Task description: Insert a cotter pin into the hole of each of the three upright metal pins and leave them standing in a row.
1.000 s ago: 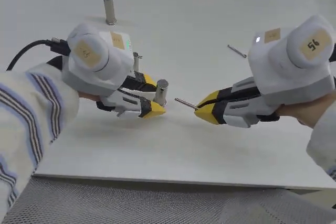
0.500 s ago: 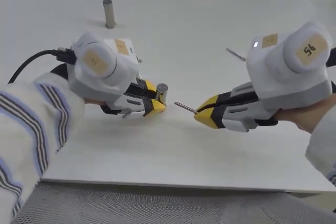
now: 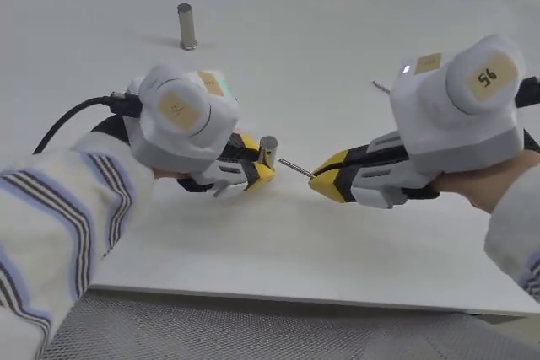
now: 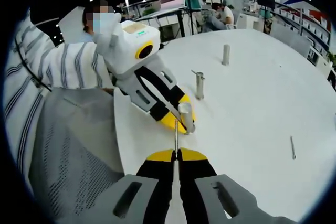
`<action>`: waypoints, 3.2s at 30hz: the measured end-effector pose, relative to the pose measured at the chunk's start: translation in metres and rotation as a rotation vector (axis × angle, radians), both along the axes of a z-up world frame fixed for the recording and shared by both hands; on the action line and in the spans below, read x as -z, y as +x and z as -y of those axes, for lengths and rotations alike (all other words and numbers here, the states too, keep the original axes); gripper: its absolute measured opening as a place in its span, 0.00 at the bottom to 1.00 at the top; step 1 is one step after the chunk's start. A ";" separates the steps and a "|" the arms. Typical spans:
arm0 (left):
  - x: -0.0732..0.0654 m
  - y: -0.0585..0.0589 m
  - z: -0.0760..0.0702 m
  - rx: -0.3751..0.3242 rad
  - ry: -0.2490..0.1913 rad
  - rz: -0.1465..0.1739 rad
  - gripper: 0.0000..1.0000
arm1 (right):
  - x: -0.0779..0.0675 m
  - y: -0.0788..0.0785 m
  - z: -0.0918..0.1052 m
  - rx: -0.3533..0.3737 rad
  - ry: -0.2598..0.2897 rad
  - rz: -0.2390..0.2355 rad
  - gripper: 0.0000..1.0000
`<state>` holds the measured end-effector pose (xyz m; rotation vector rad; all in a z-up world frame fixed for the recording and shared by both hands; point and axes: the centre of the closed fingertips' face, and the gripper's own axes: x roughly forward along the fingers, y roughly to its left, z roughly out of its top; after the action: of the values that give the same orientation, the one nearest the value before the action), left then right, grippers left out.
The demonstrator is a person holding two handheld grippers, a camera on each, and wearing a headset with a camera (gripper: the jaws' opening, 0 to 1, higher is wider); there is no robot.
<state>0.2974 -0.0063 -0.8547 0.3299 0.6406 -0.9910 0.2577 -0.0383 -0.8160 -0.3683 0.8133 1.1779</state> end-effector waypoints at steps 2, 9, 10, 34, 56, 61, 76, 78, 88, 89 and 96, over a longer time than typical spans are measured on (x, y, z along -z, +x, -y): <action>0.000 0.000 0.000 -0.003 0.005 0.000 0.12 | 0.000 0.001 -0.002 0.007 0.004 -0.002 0.04; -0.001 -0.002 -0.003 -0.012 0.009 0.000 0.12 | 0.002 0.002 -0.007 0.023 0.014 -0.007 0.04; -0.001 -0.002 -0.003 -0.012 0.010 0.000 0.12 | 0.002 0.002 -0.007 0.025 0.015 -0.007 0.04; -0.003 -0.004 -0.006 0.002 0.007 -0.011 0.11 | 0.004 0.007 -0.004 0.057 0.005 -0.006 0.04; -0.003 -0.004 -0.003 0.068 0.003 -0.012 0.12 | 0.005 0.010 0.002 0.022 -0.020 0.017 0.04; -0.003 -0.003 0.002 0.086 0.002 -0.005 0.12 | 0.007 0.011 0.003 -0.005 -0.042 0.039 0.04; -0.006 -0.003 0.001 0.074 -0.003 -0.006 0.12 | 0.004 0.012 0.004 -0.035 -0.057 0.060 0.04; -0.007 -0.003 0.001 0.071 -0.002 -0.005 0.12 | 0.005 0.012 0.003 -0.039 -0.060 0.058 0.04; -0.010 -0.005 0.000 0.063 -0.007 -0.015 0.12 | 0.005 0.012 0.000 -0.054 -0.062 0.058 0.04; -0.010 -0.005 0.000 0.064 -0.007 -0.015 0.12 | 0.005 0.012 -0.001 -0.055 -0.062 0.059 0.04; -0.010 -0.007 -0.001 0.061 -0.003 -0.020 0.11 | 0.008 0.017 -0.004 -0.076 -0.080 0.073 0.04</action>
<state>0.2905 -0.0054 -0.8446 0.3388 0.6506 -1.0550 0.2744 -0.0343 -0.8239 -0.5096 0.7903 1.1982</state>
